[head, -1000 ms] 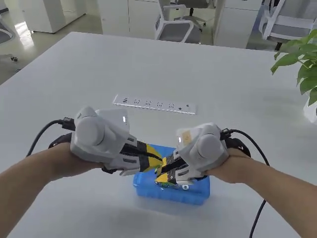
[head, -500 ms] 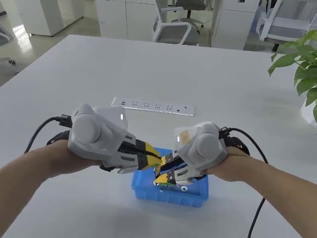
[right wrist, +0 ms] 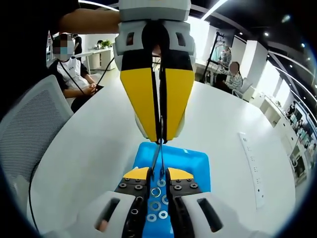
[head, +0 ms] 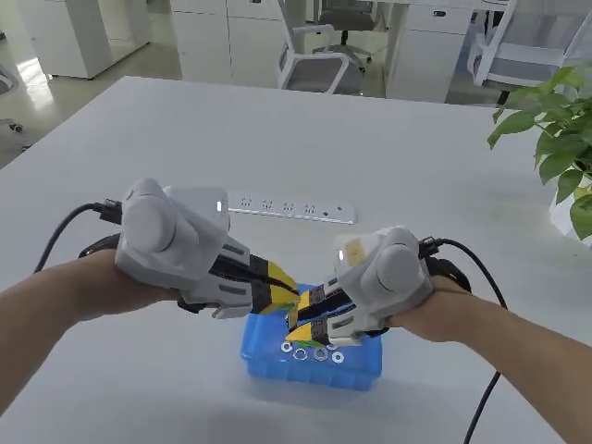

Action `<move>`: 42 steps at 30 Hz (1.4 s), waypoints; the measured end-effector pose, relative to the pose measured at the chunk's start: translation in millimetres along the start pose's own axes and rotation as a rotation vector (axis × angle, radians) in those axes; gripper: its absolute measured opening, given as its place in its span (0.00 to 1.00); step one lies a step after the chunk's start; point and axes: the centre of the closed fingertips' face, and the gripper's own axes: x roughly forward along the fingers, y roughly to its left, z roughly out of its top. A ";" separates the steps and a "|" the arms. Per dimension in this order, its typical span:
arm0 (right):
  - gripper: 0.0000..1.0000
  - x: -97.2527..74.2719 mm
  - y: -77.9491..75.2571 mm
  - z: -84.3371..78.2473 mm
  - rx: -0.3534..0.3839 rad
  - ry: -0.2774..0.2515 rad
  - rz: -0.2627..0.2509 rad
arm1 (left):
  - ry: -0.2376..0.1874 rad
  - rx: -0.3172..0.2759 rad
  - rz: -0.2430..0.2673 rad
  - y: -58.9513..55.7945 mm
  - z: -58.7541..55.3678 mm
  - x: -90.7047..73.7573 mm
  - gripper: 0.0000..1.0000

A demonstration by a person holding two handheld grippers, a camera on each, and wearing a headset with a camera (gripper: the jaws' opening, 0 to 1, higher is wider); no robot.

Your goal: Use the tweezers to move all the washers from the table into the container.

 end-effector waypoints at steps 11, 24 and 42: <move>0.09 -21.7 13.7 12.9 0.023 -0.038 -0.041 | -0.026 0.019 -0.040 -16.3 25.0 -8.5 0.05; 0.07 -37.8 32.9 19.0 0.025 0.009 -0.070 | -0.012 0.065 -0.087 -37.2 36.2 -18.3 0.05; 0.07 -42.3 61.4 11.6 0.008 0.096 -0.069 | 0.038 0.084 -0.138 -65.0 20.4 -23.9 0.05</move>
